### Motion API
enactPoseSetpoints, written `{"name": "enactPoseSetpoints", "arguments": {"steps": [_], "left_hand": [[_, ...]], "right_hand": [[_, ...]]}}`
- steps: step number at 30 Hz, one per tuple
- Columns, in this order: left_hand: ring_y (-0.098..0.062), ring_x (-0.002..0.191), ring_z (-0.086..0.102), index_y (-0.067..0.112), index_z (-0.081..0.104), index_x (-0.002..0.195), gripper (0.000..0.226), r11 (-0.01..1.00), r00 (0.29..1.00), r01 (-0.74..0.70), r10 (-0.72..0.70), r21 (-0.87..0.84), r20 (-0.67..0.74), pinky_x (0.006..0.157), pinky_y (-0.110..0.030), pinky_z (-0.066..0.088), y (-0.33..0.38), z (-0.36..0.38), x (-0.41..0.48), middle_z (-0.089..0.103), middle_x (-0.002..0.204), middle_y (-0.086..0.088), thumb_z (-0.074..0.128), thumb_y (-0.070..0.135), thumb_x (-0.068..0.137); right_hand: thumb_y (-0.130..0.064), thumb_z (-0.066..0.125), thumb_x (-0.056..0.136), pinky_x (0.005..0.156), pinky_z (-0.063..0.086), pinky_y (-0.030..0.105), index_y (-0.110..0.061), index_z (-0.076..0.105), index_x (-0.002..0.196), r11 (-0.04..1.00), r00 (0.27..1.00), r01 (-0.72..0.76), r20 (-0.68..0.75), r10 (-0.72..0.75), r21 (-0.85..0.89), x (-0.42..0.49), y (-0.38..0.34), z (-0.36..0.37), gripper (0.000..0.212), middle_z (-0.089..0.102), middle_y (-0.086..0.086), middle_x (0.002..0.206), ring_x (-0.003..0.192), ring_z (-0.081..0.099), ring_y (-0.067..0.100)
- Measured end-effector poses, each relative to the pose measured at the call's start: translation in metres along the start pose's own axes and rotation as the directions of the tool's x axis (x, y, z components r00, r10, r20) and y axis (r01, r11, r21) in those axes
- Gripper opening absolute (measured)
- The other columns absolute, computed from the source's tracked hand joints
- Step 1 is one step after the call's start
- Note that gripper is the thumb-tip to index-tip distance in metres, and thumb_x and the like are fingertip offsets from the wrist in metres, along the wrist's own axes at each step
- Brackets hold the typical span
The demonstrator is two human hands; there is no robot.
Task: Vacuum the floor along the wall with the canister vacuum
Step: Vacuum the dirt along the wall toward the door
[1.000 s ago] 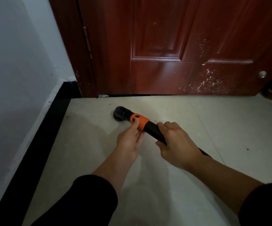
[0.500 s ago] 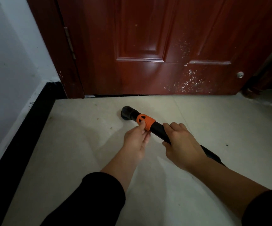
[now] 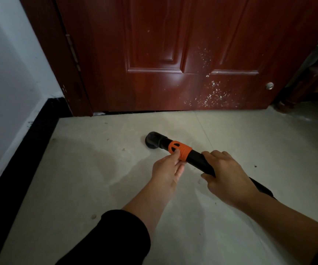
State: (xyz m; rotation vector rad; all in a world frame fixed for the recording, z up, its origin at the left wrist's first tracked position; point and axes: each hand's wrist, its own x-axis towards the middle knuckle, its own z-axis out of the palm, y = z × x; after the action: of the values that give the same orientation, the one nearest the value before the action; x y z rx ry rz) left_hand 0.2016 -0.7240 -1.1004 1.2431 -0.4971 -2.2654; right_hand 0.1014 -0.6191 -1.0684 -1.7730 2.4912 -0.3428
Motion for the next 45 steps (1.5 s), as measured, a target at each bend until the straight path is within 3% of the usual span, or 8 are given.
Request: {"name": "enactPoseSetpoints", "arguments": {"steps": [4,17,24,26,29,35,40,45], "left_hand": [[-0.015,0.085,0.065,-0.003,0.058,0.121,0.033,1.0,1.0,-0.009,0.009,0.001,-0.024,0.087,-0.026,0.05,0.003,-0.004,-0.007,0.067,0.089,-0.01,0.063,0.013,0.093],[-0.02,0.095,0.065,-0.005,0.056,0.122,0.034,0.998,0.997,-0.039,0.042,0.041,-0.059,0.09,-0.028,0.05,0.007,-0.028,-0.036,0.067,0.095,-0.014,0.061,0.011,0.094],[-0.021,0.093,0.066,-0.004,0.056,0.124,0.035,0.997,0.996,-0.052,0.056,0.057,-0.068,0.074,-0.024,0.052,0.001,-0.04,-0.051,0.068,0.1,-0.016,0.061,0.012,0.093],[-0.02,0.089,0.067,-0.005,0.057,0.121,0.033,0.997,0.995,-0.059,0.064,0.059,-0.083,0.073,-0.025,0.053,0.0,-0.042,-0.057,0.068,0.096,-0.016,0.062,0.011,0.093],[-0.019,0.086,0.067,-0.003,0.059,0.115,0.027,0.995,0.991,-0.076,0.084,0.072,-0.104,0.081,-0.027,0.053,-0.004,-0.044,-0.064,0.069,0.091,-0.014,0.064,0.01,0.091],[-0.019,0.087,0.068,0.004,0.061,0.089,0.008,0.99,0.981,-0.097,0.112,0.101,-0.158,0.085,-0.028,0.053,-0.017,-0.047,-0.083,0.069,0.091,-0.014,0.065,0.011,0.091],[-0.022,0.092,0.069,0.002,0.061,0.091,0.009,0.989,0.977,-0.109,0.126,0.1,-0.174,0.08,-0.027,0.054,-0.023,-0.051,-0.095,0.07,0.098,-0.018,0.066,0.01,0.09],[-0.02,0.09,0.069,0.005,0.061,0.092,0.008,0.985,0.972,-0.137,0.154,0.107,-0.177,0.073,-0.024,0.053,-0.024,-0.062,-0.106,0.07,0.097,-0.016,0.066,0.011,0.09]], "right_hand": [[-0.02,0.062,0.089,0.069,0.023,0.022,-0.02,0.052,0.117,1.0,1.0,0.013,0.007,-0.013,0.002,-0.002,-0.006,-0.001,0.03,0.04,-0.01,0.091,0.084,0.033,0.011],[-0.02,0.062,0.088,0.07,0.027,0.023,-0.021,0.052,0.11,0.996,0.996,0.076,0.049,-0.078,0.049,-0.014,-0.024,-0.003,0.025,0.04,-0.011,0.089,0.085,0.034,0.011],[-0.02,0.063,0.088,0.068,0.03,0.023,-0.023,0.052,0.108,0.991,0.989,0.113,0.089,-0.119,0.067,-0.025,-0.028,-0.01,0.023,0.04,-0.012,0.087,0.086,0.037,0.011],[-0.02,0.063,0.088,0.063,0.029,0.02,-0.022,0.051,0.103,0.99,0.987,0.122,0.097,-0.129,0.076,-0.029,-0.029,-0.011,0.02,0.04,-0.012,0.085,0.084,0.037,0.01],[-0.019,0.063,0.087,0.066,0.031,0.023,-0.022,0.052,0.104,0.987,0.983,0.135,0.11,-0.144,0.088,-0.034,-0.03,-0.013,0.02,0.043,-0.011,0.086,0.085,0.039,0.011],[-0.02,0.065,0.087,0.065,0.029,0.021,-0.02,0.055,0.108,0.983,0.976,0.148,0.144,-0.163,0.108,-0.047,-0.03,-0.017,0.023,0.048,-0.008,0.089,0.086,0.042,0.011],[-0.02,0.067,0.086,0.064,0.03,0.017,-0.021,0.055,0.102,0.976,0.968,0.17,0.161,-0.191,0.133,-0.056,-0.031,-0.019,0.02,0.046,-0.01,0.084,0.084,0.043,0.012],[-0.017,0.067,0.084,0.066,0.031,0.024,-0.02,0.055,0.099,0.969,0.962,0.191,0.166,-0.217,0.157,-0.061,-0.037,-0.018,0.019,0.048,-0.009,0.082,0.084,0.044,0.014]]}}
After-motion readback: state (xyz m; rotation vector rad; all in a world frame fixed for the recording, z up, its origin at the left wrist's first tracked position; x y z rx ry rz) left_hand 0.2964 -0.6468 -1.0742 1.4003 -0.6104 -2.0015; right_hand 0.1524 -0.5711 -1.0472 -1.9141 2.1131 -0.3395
